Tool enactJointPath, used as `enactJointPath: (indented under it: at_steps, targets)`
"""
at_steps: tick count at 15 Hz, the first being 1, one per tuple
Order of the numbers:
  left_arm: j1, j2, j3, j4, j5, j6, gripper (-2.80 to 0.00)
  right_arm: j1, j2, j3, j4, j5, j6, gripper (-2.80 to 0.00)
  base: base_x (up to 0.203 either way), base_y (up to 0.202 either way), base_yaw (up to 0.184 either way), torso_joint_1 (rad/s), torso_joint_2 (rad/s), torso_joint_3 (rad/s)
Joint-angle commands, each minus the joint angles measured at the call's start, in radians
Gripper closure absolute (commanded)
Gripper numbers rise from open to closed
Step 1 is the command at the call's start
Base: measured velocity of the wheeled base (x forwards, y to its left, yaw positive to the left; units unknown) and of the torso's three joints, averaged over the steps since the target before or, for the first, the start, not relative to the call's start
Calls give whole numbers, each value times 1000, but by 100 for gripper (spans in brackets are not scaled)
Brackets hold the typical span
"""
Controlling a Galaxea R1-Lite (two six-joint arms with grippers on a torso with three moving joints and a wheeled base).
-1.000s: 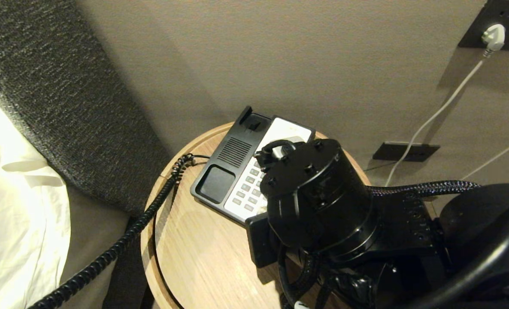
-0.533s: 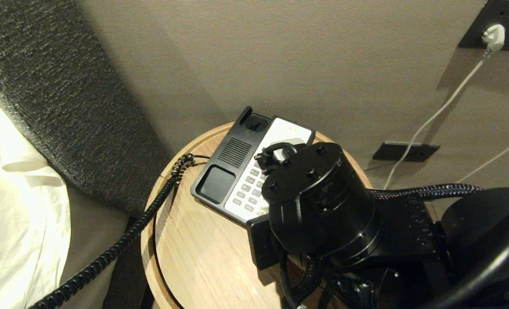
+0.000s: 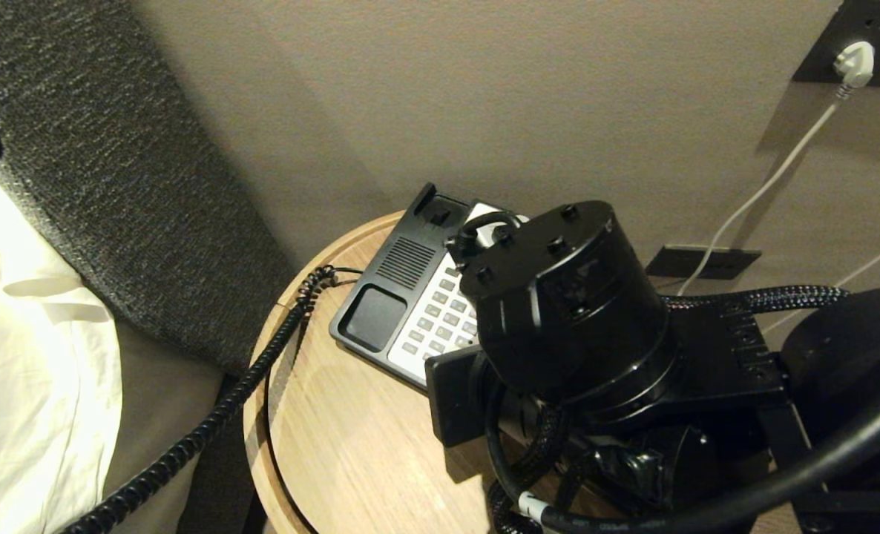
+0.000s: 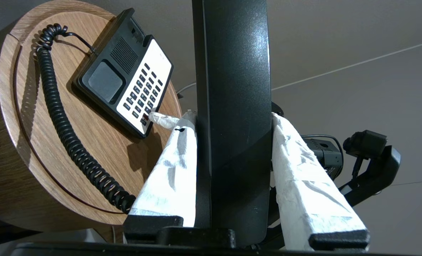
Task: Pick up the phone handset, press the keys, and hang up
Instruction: Dial the number
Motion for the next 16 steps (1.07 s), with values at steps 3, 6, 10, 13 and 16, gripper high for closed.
enactJointPath:
  at_steps: [3,6,10,13,16]
  targets:
    - [0,-1,4,0,-1,-5,0,1,2,4,-3,-4,3,0,0,0,0,0,0,0]
    - [0,-1,4,0,-1,-5,0,1,14,6,-3,-2,4,0,0,0,0,0,0,0]
    - [0,-1,4,0,-1,-5,0,1,22,10,-3,-4,4,0,0,0,0,0,0,0]
    - [0,-1,2,0,-1,-5,0,1,23,17,-3,-4,4,0,0,0,0,0,0,0]
    - [0,-1,2,0,-1,-5,0,1,22,36,-5,-4,4,0,0,0,0,0,0,0]
